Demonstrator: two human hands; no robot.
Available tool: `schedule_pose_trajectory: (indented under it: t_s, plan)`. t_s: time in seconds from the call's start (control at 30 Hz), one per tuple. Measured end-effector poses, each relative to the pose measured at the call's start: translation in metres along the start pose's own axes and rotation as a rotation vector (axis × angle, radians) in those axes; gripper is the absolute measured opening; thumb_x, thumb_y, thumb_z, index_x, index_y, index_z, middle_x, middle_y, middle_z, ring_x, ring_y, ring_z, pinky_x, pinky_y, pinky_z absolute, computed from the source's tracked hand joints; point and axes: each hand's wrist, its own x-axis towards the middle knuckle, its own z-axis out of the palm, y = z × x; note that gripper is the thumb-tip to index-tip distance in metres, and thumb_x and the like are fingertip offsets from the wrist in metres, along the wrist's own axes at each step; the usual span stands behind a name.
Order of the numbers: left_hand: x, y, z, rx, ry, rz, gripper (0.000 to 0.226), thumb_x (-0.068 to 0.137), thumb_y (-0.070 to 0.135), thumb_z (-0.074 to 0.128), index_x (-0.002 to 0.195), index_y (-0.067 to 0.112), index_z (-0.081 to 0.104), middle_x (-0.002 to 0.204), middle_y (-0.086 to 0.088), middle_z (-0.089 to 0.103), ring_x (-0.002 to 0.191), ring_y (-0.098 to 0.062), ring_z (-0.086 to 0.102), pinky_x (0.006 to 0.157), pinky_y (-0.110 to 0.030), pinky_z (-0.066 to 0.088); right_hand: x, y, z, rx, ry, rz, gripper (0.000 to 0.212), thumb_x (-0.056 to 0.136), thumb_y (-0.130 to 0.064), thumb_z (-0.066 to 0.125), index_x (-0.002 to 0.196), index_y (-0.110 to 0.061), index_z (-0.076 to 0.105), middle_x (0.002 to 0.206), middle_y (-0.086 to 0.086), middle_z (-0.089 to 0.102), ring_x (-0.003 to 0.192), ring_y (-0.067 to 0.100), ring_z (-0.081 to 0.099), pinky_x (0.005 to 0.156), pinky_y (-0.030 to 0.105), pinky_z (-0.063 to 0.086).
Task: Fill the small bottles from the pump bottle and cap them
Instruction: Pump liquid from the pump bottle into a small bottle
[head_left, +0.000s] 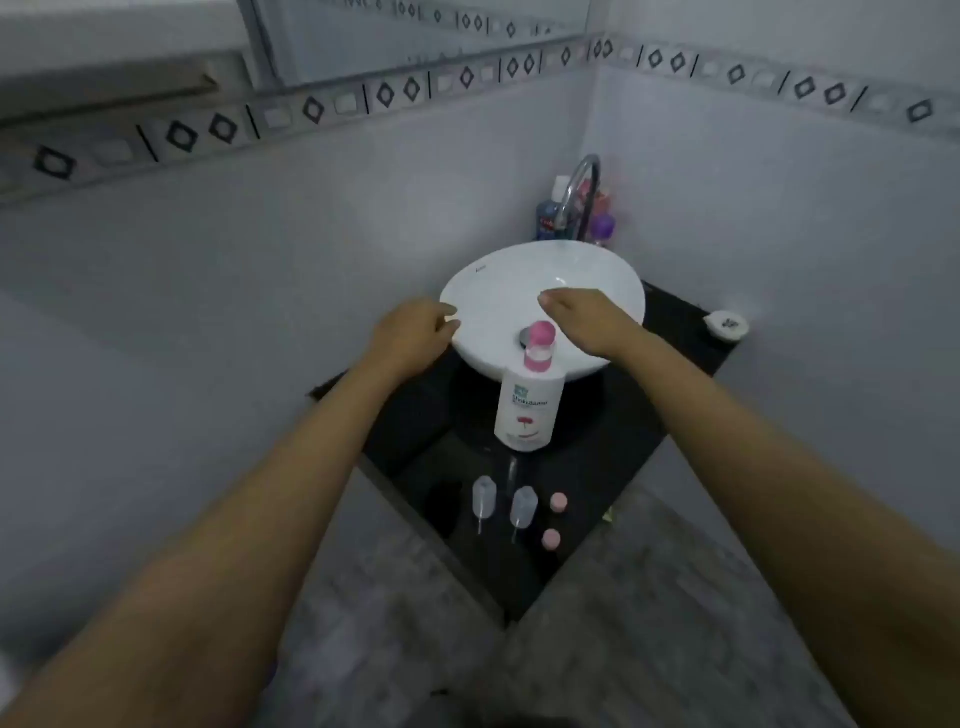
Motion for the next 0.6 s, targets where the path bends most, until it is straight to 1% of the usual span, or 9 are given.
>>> schedule_pose_trajectory:
  t_s: [0.03,0.1,0.17,0.23,0.3,0.33,0.4,0.5,0.6]
  plan:
    - [-0.009,-0.005,0.007,-0.076,0.007,-0.03,0.036,0.094,0.032,0.049,0.125,0.019,0.061,0.119,-0.007,0.067,0.108,-0.025,0.061,0.089,-0.033,0.048,0.002,-0.001,0.005,0.038,0.019,-0.017,0.044,0.102,-0.035,0.032,0.126,-0.008,0.058,0.134,0.012,0.057,0.121,0.028,0.052,0.102,0.036,0.035]
    - [-0.03,-0.017,0.026,-0.264,-0.01,-0.081,0.034,0.089,0.022,0.058,0.122,0.017,0.063,0.111,-0.006,0.07,0.103,-0.019,0.064,0.093,-0.032,0.049,0.002,-0.002,0.013,0.091,0.059,-0.028,0.044,0.101,-0.035,0.034,0.11,-0.004,0.064,0.114,0.012,0.065,0.102,0.027,0.058,0.089,0.034,0.039]
    - [-0.054,-0.032,0.052,-0.372,-0.102,-0.157,0.037,0.082,0.013,0.067,0.119,0.017,0.065,0.109,-0.005,0.07,0.101,-0.014,0.064,0.098,-0.032,0.049,0.005,-0.001,0.024,0.115,0.078,-0.022,0.047,0.1,-0.035,0.035,0.098,0.001,0.064,0.096,0.011,0.066,0.088,0.024,0.057,0.079,0.032,0.04]
    - [-0.072,-0.043,0.077,-0.381,-0.231,-0.21,0.046,0.076,0.009,0.073,0.12,0.018,0.063,0.113,-0.005,0.067,0.102,-0.012,0.061,0.097,-0.029,0.048,0.009,0.004,0.034,0.152,0.106,-0.035,0.046,0.1,-0.032,0.036,0.097,0.005,0.064,0.092,0.01,0.067,0.086,0.023,0.058,0.078,0.033,0.042]
    - [-0.087,-0.049,0.101,-0.376,-0.335,-0.241,0.057,0.07,0.008,0.079,0.124,0.017,0.06,0.118,-0.007,0.064,0.104,-0.013,0.058,0.091,-0.024,0.046,0.011,0.008,0.042,0.224,0.145,-0.042,0.04,0.1,-0.027,0.037,0.104,0.002,0.065,0.094,0.007,0.067,0.091,0.019,0.059,0.083,0.031,0.045]
    - [-0.093,-0.051,0.112,-0.38,-0.373,-0.253,0.063,0.068,0.009,0.081,0.126,0.016,0.058,0.121,-0.007,0.062,0.105,-0.014,0.057,0.09,-0.023,0.045,0.012,0.01,0.045,0.27,0.165,-0.033,0.038,0.1,-0.025,0.037,0.106,-0.002,0.066,0.094,0.004,0.066,0.092,0.016,0.058,0.083,0.026,0.044]
    - [-0.101,-0.052,0.13,-0.367,-0.43,-0.254,0.072,0.064,0.012,0.084,0.13,0.015,0.055,0.123,-0.006,0.059,0.108,-0.017,0.057,0.09,-0.025,0.046,0.015,0.013,0.051,0.353,0.2,-0.015,0.035,0.1,-0.023,0.037,0.106,-0.006,0.066,0.089,0.001,0.065,0.089,0.012,0.057,0.077,0.017,0.042]
    - [-0.106,-0.052,0.149,-0.37,-0.433,-0.259,0.078,0.06,0.015,0.086,0.131,0.014,0.055,0.122,-0.004,0.057,0.105,-0.017,0.057,0.086,-0.024,0.046,0.019,0.016,0.055,0.43,0.227,-0.005,0.034,0.1,-0.022,0.037,0.102,-0.006,0.067,0.076,-0.004,0.061,0.078,0.007,0.055,0.071,0.01,0.04]
    - [-0.108,-0.049,0.161,-0.404,-0.384,-0.238,0.069,0.06,0.014,0.086,0.124,0.017,0.061,0.115,-0.002,0.057,0.099,-0.015,0.056,0.084,-0.022,0.046,0.02,0.019,0.059,0.468,0.247,-0.002,0.033,0.099,-0.02,0.038,0.099,-0.008,0.068,0.07,-0.01,0.057,0.073,0.004,0.055,0.067,0.005,0.04]
